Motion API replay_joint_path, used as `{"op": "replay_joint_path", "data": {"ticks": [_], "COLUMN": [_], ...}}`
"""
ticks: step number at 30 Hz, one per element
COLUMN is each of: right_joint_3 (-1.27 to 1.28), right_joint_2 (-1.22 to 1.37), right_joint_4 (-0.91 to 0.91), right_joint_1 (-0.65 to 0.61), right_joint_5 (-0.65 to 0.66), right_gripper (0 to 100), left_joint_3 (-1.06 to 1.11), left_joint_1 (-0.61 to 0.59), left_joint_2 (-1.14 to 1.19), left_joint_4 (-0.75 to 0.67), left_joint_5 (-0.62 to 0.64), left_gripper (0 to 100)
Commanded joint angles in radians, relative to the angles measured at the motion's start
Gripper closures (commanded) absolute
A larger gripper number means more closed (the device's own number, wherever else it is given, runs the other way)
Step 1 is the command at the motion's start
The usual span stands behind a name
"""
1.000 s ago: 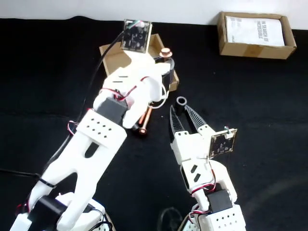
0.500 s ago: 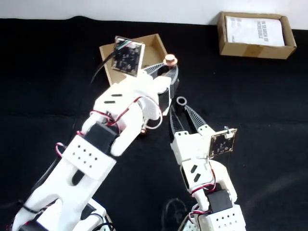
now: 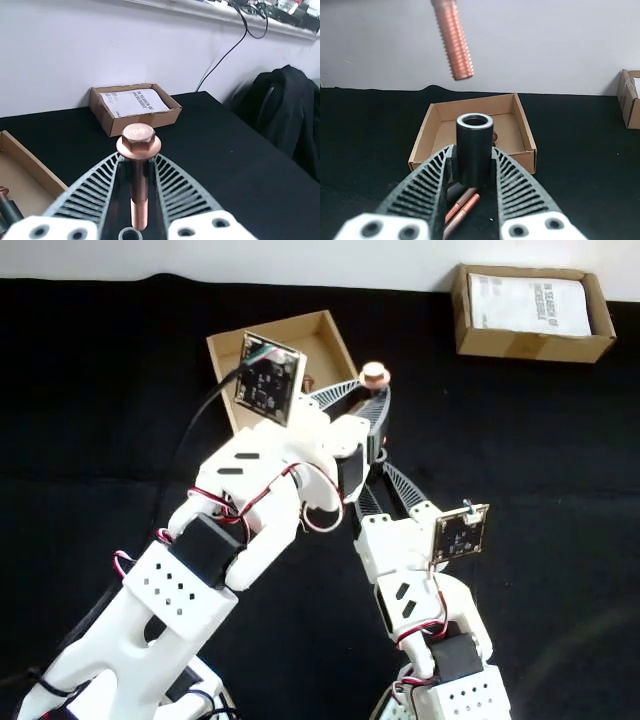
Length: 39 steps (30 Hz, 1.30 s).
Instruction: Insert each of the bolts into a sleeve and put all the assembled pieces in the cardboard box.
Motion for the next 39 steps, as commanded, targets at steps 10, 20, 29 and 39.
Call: {"op": "replay_joint_path", "data": {"ticks": [10, 20, 29, 39], "right_joint_3": [0.134, 0.137, 0.136, 0.13], "right_joint_2": [-0.01, -0.01, -0.01, -0.01], "right_joint_4": [0.002, 0.002, 0.002, 0.004], "right_joint_1": [-0.007, -0.007, -0.007, -0.007], "right_joint_5": [-0.003, -0.003, -0.003, -0.003], "right_gripper": [99.2, 99.2, 99.2, 99.2], "left_joint_3": [0.147, 0.145, 0.15, 0.242], "left_joint_1": [0.012, 0.077, 0.087, 0.09], "left_joint_2": [-0.025, -0.024, -0.024, -0.024], "left_joint_4": [-0.026, -0.097, -0.095, -0.094], "left_joint_5": [-0.06, -0.064, -0.064, -0.153], "left_gripper": [99, 99, 99, 99]}}
